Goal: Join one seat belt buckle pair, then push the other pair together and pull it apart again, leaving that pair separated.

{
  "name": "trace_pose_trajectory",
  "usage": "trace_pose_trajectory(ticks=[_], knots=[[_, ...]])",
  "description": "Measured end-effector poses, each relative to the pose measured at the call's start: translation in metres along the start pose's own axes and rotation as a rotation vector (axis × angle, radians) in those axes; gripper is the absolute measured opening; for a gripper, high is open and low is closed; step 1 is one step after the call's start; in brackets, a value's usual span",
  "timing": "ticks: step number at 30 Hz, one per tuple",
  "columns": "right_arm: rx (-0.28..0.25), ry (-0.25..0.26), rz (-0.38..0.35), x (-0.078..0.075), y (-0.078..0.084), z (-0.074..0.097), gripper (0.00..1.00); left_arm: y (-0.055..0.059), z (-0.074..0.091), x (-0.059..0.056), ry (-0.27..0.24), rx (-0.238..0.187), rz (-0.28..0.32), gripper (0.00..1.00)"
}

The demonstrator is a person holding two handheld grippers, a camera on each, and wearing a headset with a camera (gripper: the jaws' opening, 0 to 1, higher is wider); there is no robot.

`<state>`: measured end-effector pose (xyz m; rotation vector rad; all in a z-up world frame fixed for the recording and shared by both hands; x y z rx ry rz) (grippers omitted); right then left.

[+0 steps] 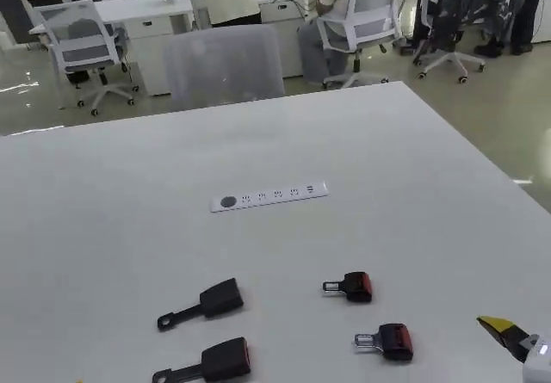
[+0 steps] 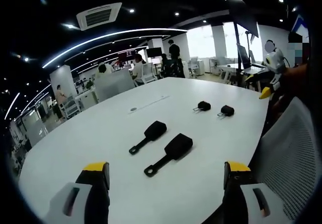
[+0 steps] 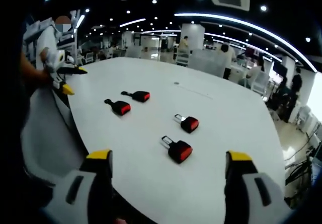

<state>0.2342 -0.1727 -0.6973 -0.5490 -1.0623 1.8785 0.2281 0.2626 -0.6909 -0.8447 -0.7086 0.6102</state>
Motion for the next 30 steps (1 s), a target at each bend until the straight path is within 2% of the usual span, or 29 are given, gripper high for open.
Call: trace_pose_trajectory(ticks=[7, 11, 12, 13, 15, 16, 17, 26, 30], knots=[[-0.007, 0.017, -0.019, -0.004, -0.001, 0.000, 0.92, 0.001, 0.000, 0.003, -0.006, 0.000, 0.000, 0.96], [-0.019, 0.016, -0.031, -0.004, -0.002, 0.000, 0.87, 0.001, 0.001, 0.003, -0.005, 0.000, -0.005, 0.96], [-0.020, 0.016, -0.033, -0.004, -0.002, 0.000, 0.87, -0.002, 0.000, 0.002, 0.010, -0.029, 0.029, 0.97], [-0.011, 0.017, -0.038, -0.004, -0.001, 0.000, 0.86, -0.002, 0.001, 0.002, 0.021, -0.026, 0.045, 0.98], [0.002, 0.017, -0.042, -0.003, 0.000, 0.000, 0.85, -0.001, 0.000, 0.003, 0.045, -0.006, 0.078, 0.96], [0.004, 0.014, -0.038, -0.003, -0.001, 0.000, 0.84, 0.001, -0.001, 0.002, 0.069, 0.020, 0.094, 0.94], [0.008, 0.016, -0.035, -0.003, -0.001, 0.001, 0.83, 0.003, -0.001, 0.003, 0.070, 0.036, 0.087, 0.93], [0.048, 0.019, 0.007, -0.008, -0.006, -0.002, 0.78, -0.012, -0.018, 0.011, 0.105, 0.031, -0.002, 0.98], [0.059, 0.007, -0.018, -0.009, -0.009, -0.004, 0.81, -0.018, -0.027, 0.012, 0.121, 0.070, -0.068, 0.94]])
Point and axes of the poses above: the centre of the closed fingertips' face, and the gripper's own axes: z roughly backward along the fingers, x roughly to its left, y roughly out of its underside, the point moved 7 cm from there along z, roughly backward along the fingers, and after that the axes turned 10 degrees about -z, right-handed, at the moved point
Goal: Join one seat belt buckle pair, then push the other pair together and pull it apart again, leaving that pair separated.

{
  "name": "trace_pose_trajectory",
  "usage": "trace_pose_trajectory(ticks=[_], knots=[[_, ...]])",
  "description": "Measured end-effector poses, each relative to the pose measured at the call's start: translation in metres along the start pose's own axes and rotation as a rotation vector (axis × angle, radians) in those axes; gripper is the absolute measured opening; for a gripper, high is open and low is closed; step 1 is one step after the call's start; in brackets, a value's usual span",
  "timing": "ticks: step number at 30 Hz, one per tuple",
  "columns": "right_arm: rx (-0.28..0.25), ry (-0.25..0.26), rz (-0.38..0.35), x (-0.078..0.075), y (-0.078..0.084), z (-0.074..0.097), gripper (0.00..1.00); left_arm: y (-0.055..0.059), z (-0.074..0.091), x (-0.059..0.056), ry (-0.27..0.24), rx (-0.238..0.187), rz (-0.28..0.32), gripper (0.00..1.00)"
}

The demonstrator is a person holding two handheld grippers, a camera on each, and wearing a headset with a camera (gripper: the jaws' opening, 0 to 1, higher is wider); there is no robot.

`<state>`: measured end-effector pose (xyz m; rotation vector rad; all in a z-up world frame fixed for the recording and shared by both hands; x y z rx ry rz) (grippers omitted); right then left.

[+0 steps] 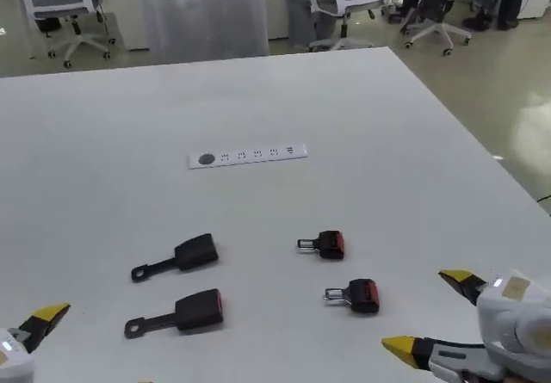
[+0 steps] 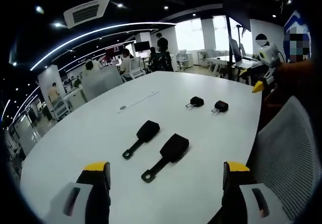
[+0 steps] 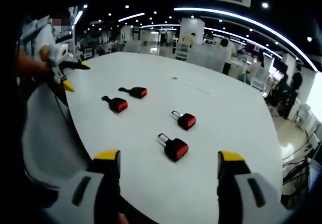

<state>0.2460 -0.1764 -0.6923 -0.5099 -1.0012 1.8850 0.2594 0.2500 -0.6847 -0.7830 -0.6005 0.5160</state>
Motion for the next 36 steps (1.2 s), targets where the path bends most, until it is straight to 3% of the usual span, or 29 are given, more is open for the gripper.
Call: trace_pose_trajectory(ticks=[5, 6, 7, 9, 12, 13, 14, 15, 17, 18, 20, 22, 24, 26, 27, 28, 29, 30, 33, 36], knots=[[0.016, -0.027, 0.058, 0.001, -0.002, -0.005, 0.82, -0.009, -0.012, 0.002, 0.031, 0.030, -0.093, 0.93], [0.020, -0.028, 0.076, 0.001, -0.002, -0.006, 0.82, -0.011, -0.014, 0.003, 0.029, 0.019, -0.090, 0.94], [0.023, -0.029, 0.101, 0.000, -0.002, -0.008, 0.81, -0.016, -0.016, 0.005, 0.017, -0.020, -0.081, 0.96], [0.031, -0.036, 0.122, 0.000, -0.003, -0.012, 0.78, -0.019, -0.020, 0.007, 0.030, -0.025, -0.072, 0.97], [0.053, -0.041, 0.154, -0.005, -0.005, -0.020, 0.74, -0.019, -0.029, 0.006, 0.067, 0.006, -0.092, 0.97], [0.051, -0.048, 0.155, -0.006, -0.006, -0.022, 0.71, -0.017, -0.033, 0.005, 0.093, 0.034, -0.101, 0.96], [0.040, -0.075, 0.169, -0.006, -0.009, -0.025, 0.67, -0.015, -0.036, 0.006, 0.106, 0.064, -0.113, 0.92], [0.047, -0.085, 0.182, -0.007, -0.009, -0.028, 0.65, -0.013, -0.040, 0.009, 0.115, 0.088, -0.175, 0.86], [0.054, -0.098, 0.218, -0.010, -0.011, -0.034, 0.65, -0.014, -0.048, 0.010, 0.127, 0.114, -0.209, 0.80], [0.061, -0.110, 0.231, -0.011, -0.011, -0.037, 0.64, -0.015, -0.053, 0.012, 0.118, 0.113, -0.210, 0.80], [0.129, -0.192, 0.207, -0.008, -0.004, -0.047, 0.60, -0.016, -0.060, 0.014, 0.128, 0.119, -0.226, 0.78], [0.132, -0.210, 0.278, -0.012, -0.002, -0.057, 0.59, -0.019, -0.070, 0.015, 0.144, 0.099, -0.235, 0.73], [0.158, -0.222, 0.316, -0.013, 0.003, -0.064, 0.58, -0.016, -0.083, 0.012, 0.191, 0.135, -0.264, 0.72], [0.168, -0.257, 0.348, -0.015, 0.005, -0.070, 0.54, -0.014, -0.094, 0.009, 0.246, 0.147, -0.315, 0.63], [0.178, -0.250, 0.361, -0.017, 0.006, -0.074, 0.54, -0.014, -0.097, 0.010, 0.249, 0.148, -0.292, 0.60], [0.183, -0.247, 0.364, -0.019, 0.007, -0.077, 0.54, -0.015, -0.102, 0.008, 0.277, 0.132, -0.219, 0.58], [0.193, -0.253, 0.360, -0.021, 0.008, -0.079, 0.54, -0.015, -0.106, 0.008, 0.281, 0.123, -0.185, 0.57], [0.199, -0.259, 0.348, -0.022, 0.009, -0.080, 0.53, -0.012, -0.111, 0.014, 0.268, 0.138, -0.209, 0.56], [0.205, -0.264, 0.355, -0.028, 0.009, -0.084, 0.51, -0.009, -0.121, 0.016, 0.287, 0.171, -0.231, 0.53], [0.222, -0.274, 0.377, -0.032, 0.008, -0.089, 0.49, -0.005, -0.130, 0.011, 0.364, 0.205, -0.267, 0.51]])
Point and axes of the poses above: the centre of the closed fingertips' face, and the gripper's own axes: z roughly backward along the fingers, x roughly to its left, y roughly out of its underside, the point moved 7 cm from there along z, roughly backward along the fingers, and after that the axes turned 10 degrees about -z, right-handed, at the moved point
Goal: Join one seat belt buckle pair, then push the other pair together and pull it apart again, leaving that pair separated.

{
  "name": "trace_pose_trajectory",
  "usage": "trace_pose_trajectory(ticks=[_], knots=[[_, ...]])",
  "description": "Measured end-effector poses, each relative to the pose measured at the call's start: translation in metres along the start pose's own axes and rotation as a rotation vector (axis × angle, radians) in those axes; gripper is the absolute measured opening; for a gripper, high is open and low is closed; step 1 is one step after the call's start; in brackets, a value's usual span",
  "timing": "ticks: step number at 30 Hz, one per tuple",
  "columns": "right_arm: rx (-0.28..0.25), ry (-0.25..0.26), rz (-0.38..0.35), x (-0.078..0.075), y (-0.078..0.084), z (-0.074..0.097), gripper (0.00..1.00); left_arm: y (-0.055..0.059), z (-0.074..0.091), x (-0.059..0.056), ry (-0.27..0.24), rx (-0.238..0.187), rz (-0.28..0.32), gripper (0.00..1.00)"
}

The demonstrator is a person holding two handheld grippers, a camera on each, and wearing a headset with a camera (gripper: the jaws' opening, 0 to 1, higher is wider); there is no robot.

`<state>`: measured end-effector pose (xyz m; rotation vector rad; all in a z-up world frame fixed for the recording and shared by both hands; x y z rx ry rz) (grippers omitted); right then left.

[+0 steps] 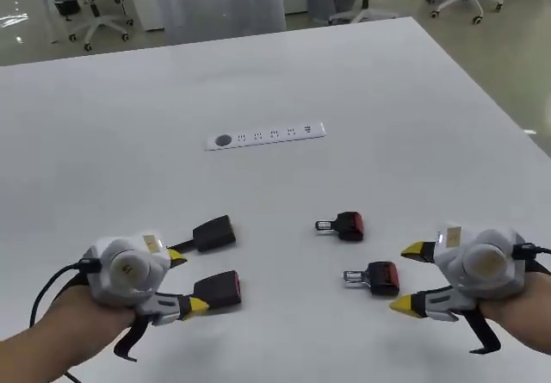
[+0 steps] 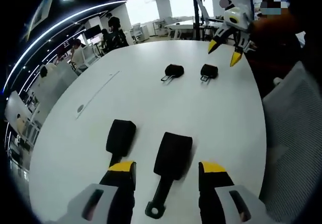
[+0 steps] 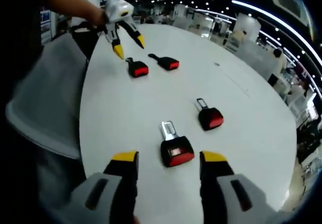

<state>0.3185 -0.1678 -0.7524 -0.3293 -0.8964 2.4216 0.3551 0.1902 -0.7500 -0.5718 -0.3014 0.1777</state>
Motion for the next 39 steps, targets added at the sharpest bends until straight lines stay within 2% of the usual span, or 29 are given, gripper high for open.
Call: trace_pose_trajectory(ticks=[1, 2, 4, 6, 9, 11, 14, 17, 22, 24, 25, 27, 33, 39], knots=[[0.017, -0.004, 0.018, -0.003, 0.001, -0.002, 0.49, 0.001, -0.002, -0.002, 0.030, 0.011, 0.005, 0.52], [0.026, -0.006, 0.029, -0.005, 0.001, -0.004, 0.49, 0.001, -0.004, -0.001, 0.039, 0.015, 0.002, 0.54], [0.054, -0.023, 0.042, -0.009, 0.003, -0.009, 0.49, -0.002, -0.007, 0.003, 0.033, 0.015, -0.015, 0.53], [0.068, -0.018, 0.058, -0.013, 0.001, -0.013, 0.48, -0.002, -0.010, 0.006, 0.036, 0.028, -0.025, 0.52], [0.081, -0.036, 0.049, -0.017, -0.001, -0.018, 0.47, -0.008, -0.016, 0.007, 0.073, 0.043, -0.068, 0.50], [0.093, -0.044, 0.061, -0.017, -0.002, -0.023, 0.46, -0.010, -0.021, 0.005, 0.111, 0.065, -0.138, 0.48], [0.115, -0.060, 0.079, -0.016, -0.002, -0.030, 0.43, -0.011, -0.029, 0.002, 0.141, 0.084, -0.179, 0.45], [0.127, -0.081, 0.090, -0.016, -0.002, -0.036, 0.41, -0.011, -0.034, -0.001, 0.167, 0.095, -0.195, 0.43], [0.149, -0.094, 0.120, -0.017, -0.003, -0.046, 0.41, -0.007, -0.040, 0.000, 0.188, 0.125, -0.224, 0.40], [0.173, -0.112, 0.137, -0.015, -0.003, -0.049, 0.36, -0.005, -0.041, 0.002, 0.188, 0.140, -0.235, 0.36], [0.181, -0.097, 0.152, -0.017, -0.003, -0.051, 0.35, -0.005, -0.041, 0.003, 0.175, 0.143, -0.242, 0.34], [0.176, -0.102, 0.129, -0.020, -0.005, -0.052, 0.33, -0.005, -0.041, 0.003, 0.186, 0.135, -0.232, 0.33], [0.189, -0.133, 0.165, -0.023, -0.005, -0.053, 0.32, -0.005, -0.043, 0.001, 0.208, 0.147, -0.275, 0.33], [0.215, -0.140, 0.197, -0.023, -0.004, -0.056, 0.32, -0.004, -0.044, 0.000, 0.209, 0.146, -0.267, 0.32]])
Point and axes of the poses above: the centre of the closed fingertips' face, and the gripper's own axes: z roughly backward along the fingers, x roughly to its left, y roughly out of its underside, the point moved 7 cm from there along z, roughly backward along the fingers, and after that the axes turned 10 degrees about -z, right-handed, at the moved point
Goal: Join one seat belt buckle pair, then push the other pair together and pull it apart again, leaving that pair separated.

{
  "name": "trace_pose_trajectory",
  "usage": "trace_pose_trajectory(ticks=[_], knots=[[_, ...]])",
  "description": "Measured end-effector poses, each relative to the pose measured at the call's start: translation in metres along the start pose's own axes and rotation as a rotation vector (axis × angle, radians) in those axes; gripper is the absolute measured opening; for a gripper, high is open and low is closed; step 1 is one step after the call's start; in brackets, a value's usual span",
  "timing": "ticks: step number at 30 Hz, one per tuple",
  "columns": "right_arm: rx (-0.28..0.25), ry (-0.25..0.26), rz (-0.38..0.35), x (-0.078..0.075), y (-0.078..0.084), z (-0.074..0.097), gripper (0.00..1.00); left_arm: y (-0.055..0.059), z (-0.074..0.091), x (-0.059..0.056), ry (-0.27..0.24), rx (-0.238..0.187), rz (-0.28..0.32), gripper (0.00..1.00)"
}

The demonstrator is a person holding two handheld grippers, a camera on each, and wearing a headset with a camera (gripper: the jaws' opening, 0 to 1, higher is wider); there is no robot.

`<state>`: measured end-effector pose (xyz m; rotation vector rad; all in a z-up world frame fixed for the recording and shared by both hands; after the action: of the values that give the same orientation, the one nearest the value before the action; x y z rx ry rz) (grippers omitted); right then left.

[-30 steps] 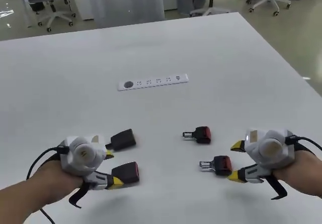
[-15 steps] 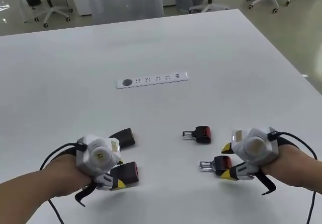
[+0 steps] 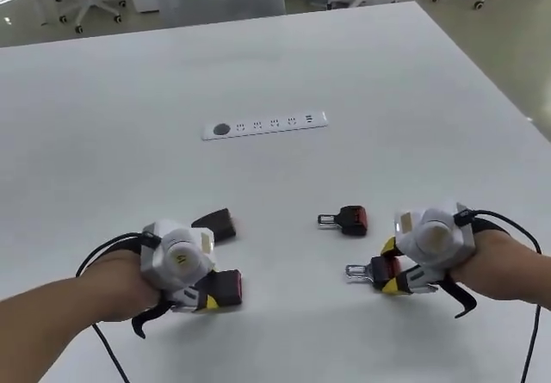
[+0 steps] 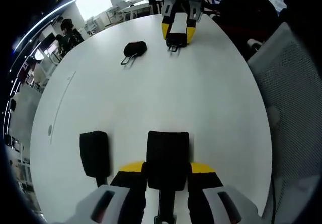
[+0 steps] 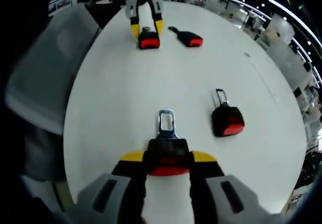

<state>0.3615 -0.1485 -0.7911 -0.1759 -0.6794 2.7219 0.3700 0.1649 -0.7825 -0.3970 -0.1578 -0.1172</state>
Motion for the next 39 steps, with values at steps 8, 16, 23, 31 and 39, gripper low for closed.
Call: trace_pose_trajectory(ticks=[8, 16, 23, 31, 39], knots=[[0.010, -0.023, 0.008, -0.0014, 0.0000, -0.0001, 0.32, 0.0028, -0.0048, -0.0008, -0.002, 0.048, -0.053, 0.32], [0.028, -0.042, 0.008, -0.0026, -0.0004, -0.0013, 0.32, 0.0038, -0.0080, 0.0004, 0.009, 0.056, -0.058, 0.33], [0.019, -0.053, 0.006, -0.0032, 0.0005, -0.0014, 0.32, 0.0032, -0.0090, 0.0018, 0.029, 0.063, -0.052, 0.33], [-0.044, -0.088, -0.016, -0.0066, 0.0047, -0.0013, 0.32, 0.0028, -0.0104, 0.0047, 0.067, 0.066, -0.044, 0.33], [-0.062, -0.127, -0.019, -0.0083, 0.0044, -0.0028, 0.32, 0.0030, -0.0106, 0.0047, 0.086, 0.066, -0.038, 0.33]])
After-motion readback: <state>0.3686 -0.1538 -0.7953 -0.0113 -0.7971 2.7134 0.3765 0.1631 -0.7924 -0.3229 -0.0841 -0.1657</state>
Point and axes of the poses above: the centre of the closed fingertips' face, and the gripper's own axes: z roughly backward along the fingers, x roughly to its left, y roughly out of its underside, the point moved 7 cm from there along z, roughly backward along the fingers, and after that the axes turned 10 degrees about -z, right-handed, at the moved point
